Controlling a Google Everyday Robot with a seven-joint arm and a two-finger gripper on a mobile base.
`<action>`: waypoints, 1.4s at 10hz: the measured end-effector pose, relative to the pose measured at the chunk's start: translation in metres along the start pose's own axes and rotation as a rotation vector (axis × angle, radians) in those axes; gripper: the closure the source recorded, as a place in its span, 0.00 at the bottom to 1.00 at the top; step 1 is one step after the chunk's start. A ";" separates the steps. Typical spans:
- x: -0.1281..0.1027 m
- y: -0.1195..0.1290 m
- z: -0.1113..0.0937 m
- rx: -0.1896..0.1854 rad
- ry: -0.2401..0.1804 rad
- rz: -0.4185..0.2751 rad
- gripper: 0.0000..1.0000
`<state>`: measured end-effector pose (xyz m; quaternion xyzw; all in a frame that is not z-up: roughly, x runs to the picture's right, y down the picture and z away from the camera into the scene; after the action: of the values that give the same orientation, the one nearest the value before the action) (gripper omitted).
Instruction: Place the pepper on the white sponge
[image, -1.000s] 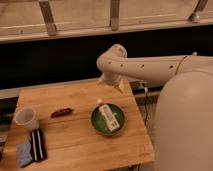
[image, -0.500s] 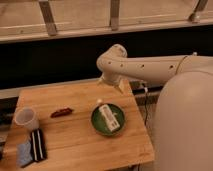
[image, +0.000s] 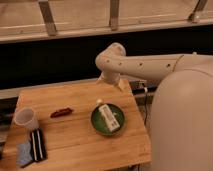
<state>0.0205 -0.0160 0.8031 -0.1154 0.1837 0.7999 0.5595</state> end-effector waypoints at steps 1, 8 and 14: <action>0.000 0.010 0.002 0.005 0.007 -0.010 0.20; 0.012 0.049 0.012 0.029 0.063 -0.073 0.20; 0.030 0.076 0.013 -0.096 0.160 -0.073 0.20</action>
<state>-0.0605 -0.0082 0.8158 -0.2121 0.1850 0.7752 0.5656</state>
